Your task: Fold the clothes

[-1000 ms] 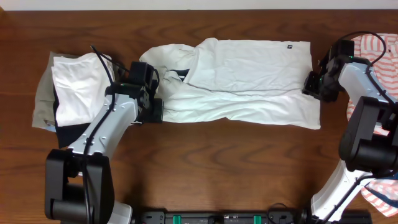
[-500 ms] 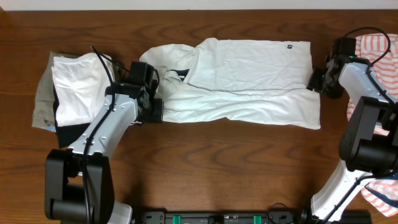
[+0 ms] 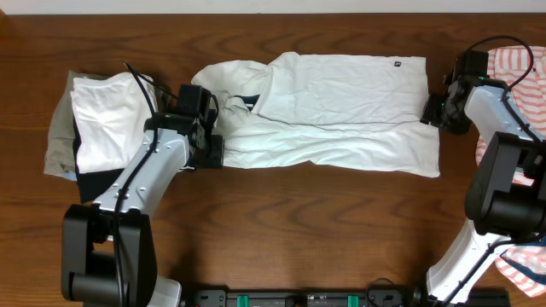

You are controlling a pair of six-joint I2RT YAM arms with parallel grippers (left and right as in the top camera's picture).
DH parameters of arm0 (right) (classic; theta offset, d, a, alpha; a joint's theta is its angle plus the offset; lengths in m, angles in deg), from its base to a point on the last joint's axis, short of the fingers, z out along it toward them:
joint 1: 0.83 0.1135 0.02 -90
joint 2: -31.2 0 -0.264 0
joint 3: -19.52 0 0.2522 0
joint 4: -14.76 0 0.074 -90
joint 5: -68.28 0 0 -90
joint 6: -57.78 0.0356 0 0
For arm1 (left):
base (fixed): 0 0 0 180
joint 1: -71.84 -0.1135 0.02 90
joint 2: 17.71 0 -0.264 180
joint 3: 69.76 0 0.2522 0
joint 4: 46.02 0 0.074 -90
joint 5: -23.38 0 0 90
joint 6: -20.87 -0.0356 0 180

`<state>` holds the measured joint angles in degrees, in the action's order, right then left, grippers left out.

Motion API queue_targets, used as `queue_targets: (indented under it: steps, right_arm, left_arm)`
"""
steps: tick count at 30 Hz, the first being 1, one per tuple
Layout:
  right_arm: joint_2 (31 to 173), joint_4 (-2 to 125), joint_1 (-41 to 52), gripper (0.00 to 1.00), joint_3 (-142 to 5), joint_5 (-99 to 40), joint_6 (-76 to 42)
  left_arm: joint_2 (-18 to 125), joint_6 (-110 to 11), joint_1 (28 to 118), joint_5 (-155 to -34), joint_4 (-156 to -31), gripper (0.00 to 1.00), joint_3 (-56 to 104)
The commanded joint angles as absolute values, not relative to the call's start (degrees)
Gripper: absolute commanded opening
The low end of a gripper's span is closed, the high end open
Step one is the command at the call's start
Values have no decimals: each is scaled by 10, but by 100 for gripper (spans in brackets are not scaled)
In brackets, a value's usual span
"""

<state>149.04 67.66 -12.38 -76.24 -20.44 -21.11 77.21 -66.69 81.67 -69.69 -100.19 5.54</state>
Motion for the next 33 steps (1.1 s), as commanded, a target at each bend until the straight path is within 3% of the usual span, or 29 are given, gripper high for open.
queue_targets:
  steps: [1,4,6,13,14,16,17,33]
  right_arm:
    - [1492,674,-117,38,-760,-211,-218]
    - [1492,668,-117,11,-760,-211,-218]
    - [1492,667,-117,1,-760,-211,-218]
    - [1492,667,-117,1,-760,-211,-218]
    - [1492,670,-117,4,-760,-211,-218]
    - [1492,681,-117,29,-760,-210,-218]
    - [1492,687,-117,33,-760,-205,-218]
    - [1494,672,-116,44,-734,-201,-215]
  left_arm:
    - [765,-665,817,-701,-1002,56,62]
    - [765,-665,817,-701,-1002,56,62]
    - [765,-665,817,-701,-1002,56,62]
    - [765,-665,817,-701,-1002,57,62]
    - [765,-665,817,-701,-1002,56,62]
    - [765,-665,817,-701,-1002,56,62]
    - [765,-665,817,-701,-1002,56,62]
    - [765,-665,817,-701,-1002,56,62]
